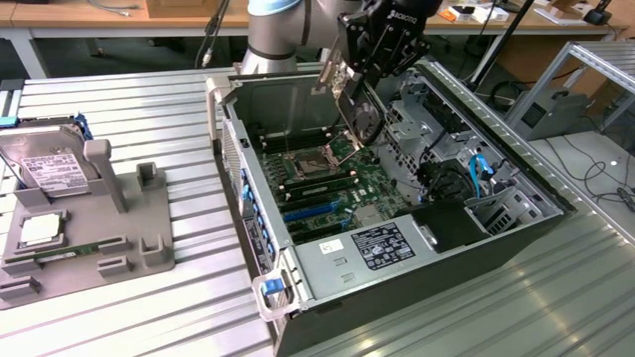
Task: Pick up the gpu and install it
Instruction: 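Pick up the gpu and move the gpu toward the slot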
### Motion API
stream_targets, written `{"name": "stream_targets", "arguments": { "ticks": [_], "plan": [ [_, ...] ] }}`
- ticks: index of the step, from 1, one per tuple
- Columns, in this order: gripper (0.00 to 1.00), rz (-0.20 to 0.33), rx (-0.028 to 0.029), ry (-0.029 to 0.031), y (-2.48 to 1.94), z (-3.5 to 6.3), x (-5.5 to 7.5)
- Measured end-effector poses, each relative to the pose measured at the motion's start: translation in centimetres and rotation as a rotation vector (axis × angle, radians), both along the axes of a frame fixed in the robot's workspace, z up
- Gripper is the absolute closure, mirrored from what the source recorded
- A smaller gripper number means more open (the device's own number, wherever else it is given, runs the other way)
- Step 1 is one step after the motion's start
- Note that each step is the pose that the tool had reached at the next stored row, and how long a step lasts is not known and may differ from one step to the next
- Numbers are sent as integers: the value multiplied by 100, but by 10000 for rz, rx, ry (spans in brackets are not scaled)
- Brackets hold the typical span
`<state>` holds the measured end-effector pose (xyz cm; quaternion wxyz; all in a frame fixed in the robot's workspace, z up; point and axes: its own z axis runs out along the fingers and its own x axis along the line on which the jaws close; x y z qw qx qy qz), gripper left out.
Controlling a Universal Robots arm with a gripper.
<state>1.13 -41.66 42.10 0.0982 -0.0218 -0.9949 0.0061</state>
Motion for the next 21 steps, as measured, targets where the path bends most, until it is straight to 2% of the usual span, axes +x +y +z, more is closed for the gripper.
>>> {"name": "stream_targets", "arguments": {
  "ticks": [4,5,6,9,10,13,15,16,17,18,19,20,21],
  "plan": [
    [73,2,-21,88,0,-42,201],
    [73,2,-30,131,0,-58,300],
    [73,1,-30,142,0,-61,347],
    [73,1,-29,143,0,-61,357],
    [73,1,-27,121,0,-62,357],
    [73,-1,-29,-538,0,-65,355],
    [73,-1,-29,-1005,0,-66,352],
    [73,0,-29,-1134,0,-67,350],
    [73,0,-29,-1295,0,-68,346],
    [73,-2,-29,-1715,0,-68,332],
    [73,-2,-27,-2102,0,-70,320],
    [73,-3,-26,-2136,0,-71,319],
    [73,-3,-26,-2137,0,-70,319]
  ]
}}
